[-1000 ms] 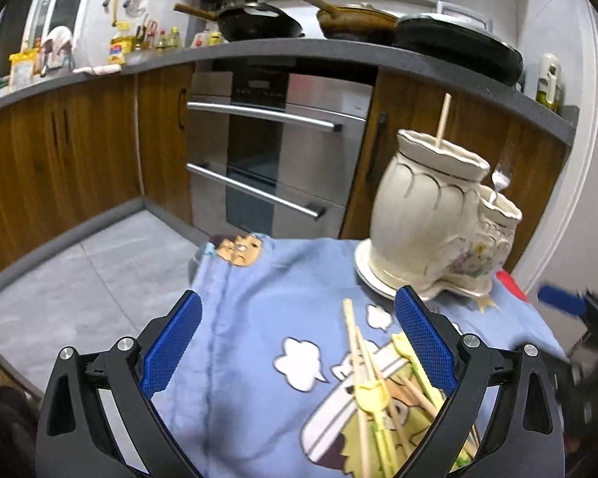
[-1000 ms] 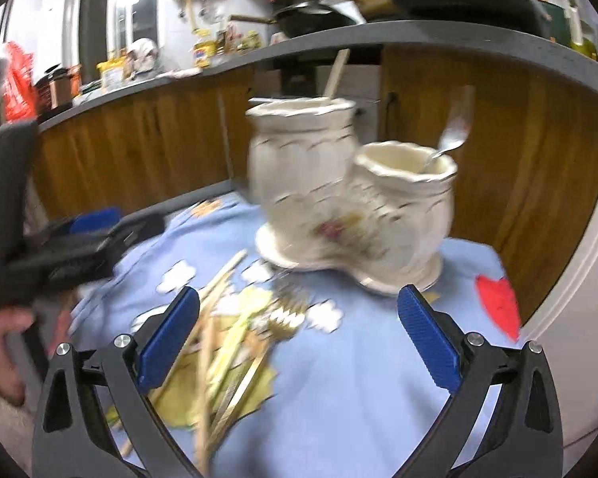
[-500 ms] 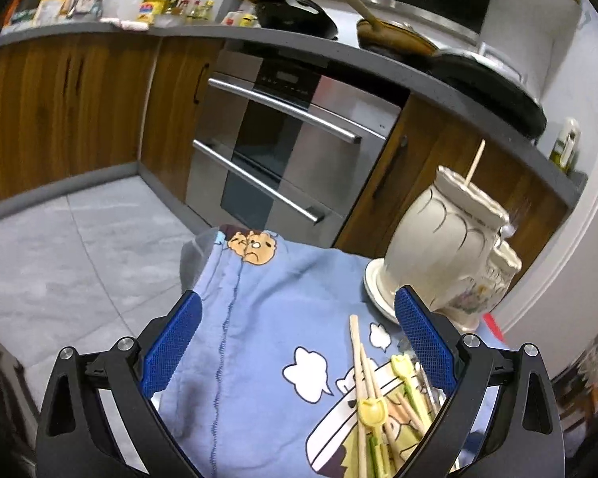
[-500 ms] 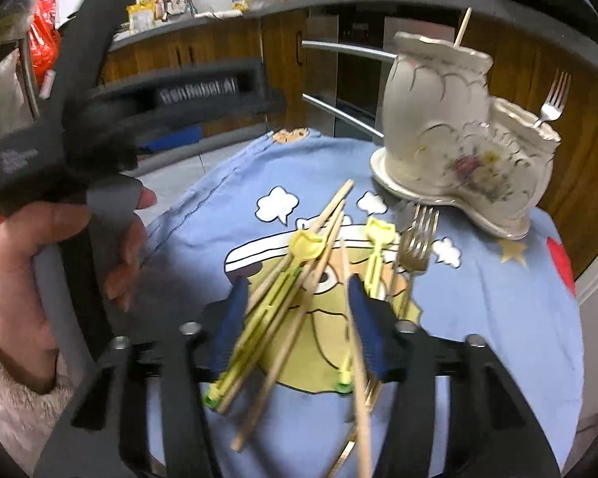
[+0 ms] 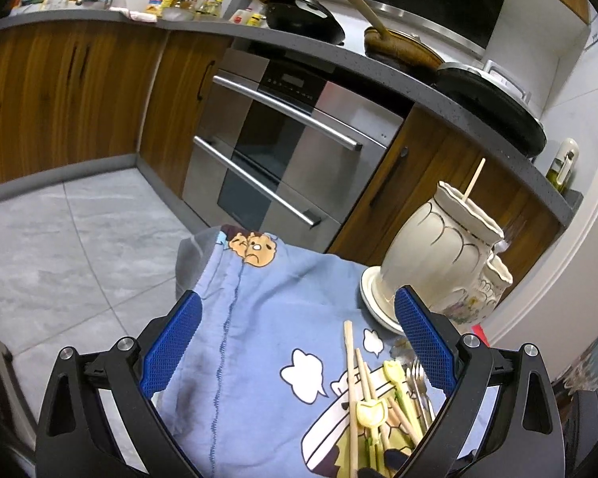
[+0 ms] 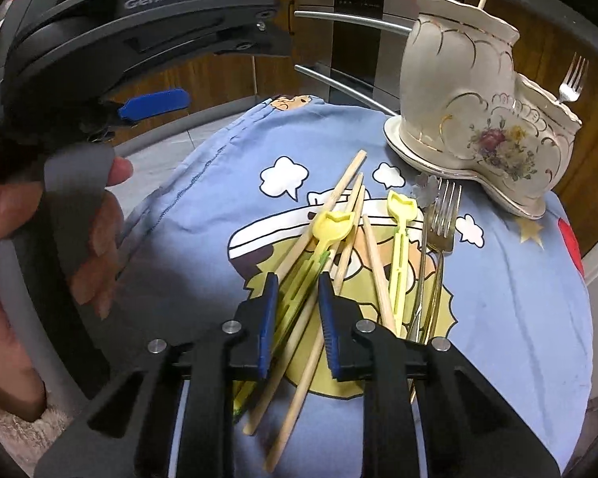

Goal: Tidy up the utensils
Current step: 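Close the right tool on a yellow-green plastic utensil on the cloth, then grasp another wooden chopstick with the left tool while the right tool lifts the yellow utensil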

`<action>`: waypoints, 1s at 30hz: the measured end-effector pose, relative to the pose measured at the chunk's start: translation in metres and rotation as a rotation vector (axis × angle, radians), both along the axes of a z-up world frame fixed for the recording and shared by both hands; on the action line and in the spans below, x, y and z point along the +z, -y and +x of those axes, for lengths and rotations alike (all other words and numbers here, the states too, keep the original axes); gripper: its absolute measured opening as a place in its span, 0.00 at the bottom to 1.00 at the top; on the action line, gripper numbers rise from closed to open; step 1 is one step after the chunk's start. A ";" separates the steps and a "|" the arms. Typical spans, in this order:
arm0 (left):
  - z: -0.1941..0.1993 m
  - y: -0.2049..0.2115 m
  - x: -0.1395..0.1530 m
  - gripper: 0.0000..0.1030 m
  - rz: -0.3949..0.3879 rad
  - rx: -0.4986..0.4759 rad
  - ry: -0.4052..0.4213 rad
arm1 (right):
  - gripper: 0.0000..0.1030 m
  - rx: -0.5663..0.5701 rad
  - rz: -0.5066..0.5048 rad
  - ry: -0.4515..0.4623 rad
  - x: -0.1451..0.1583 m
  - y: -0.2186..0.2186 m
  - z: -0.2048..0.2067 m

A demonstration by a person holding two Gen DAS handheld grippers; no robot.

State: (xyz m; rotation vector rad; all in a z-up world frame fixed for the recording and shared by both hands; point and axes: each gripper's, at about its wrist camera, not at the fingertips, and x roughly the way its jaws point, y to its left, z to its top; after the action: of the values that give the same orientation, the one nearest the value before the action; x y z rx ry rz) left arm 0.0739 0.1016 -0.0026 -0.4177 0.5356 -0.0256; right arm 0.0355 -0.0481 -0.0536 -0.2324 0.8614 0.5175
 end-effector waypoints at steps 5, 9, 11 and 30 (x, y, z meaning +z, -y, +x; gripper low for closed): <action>0.002 0.000 0.000 0.93 0.003 -0.005 -0.008 | 0.12 -0.009 0.042 -0.006 0.002 0.006 0.005; 0.002 0.001 -0.001 0.93 0.004 -0.007 -0.012 | 0.10 -0.011 0.087 0.009 0.011 0.016 0.004; 0.002 0.002 -0.001 0.93 0.006 -0.009 -0.014 | 0.10 -0.013 0.117 0.010 0.016 0.024 0.005; 0.016 0.074 -0.023 0.48 0.414 -0.276 -0.258 | 0.10 -0.060 0.057 0.113 0.016 0.100 0.036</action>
State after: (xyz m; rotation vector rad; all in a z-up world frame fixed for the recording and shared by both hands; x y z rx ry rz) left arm 0.0898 0.0275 -0.0254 0.0620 0.8300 -0.1250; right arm 0.0711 -0.1482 -0.0375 -0.1811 0.7405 0.4681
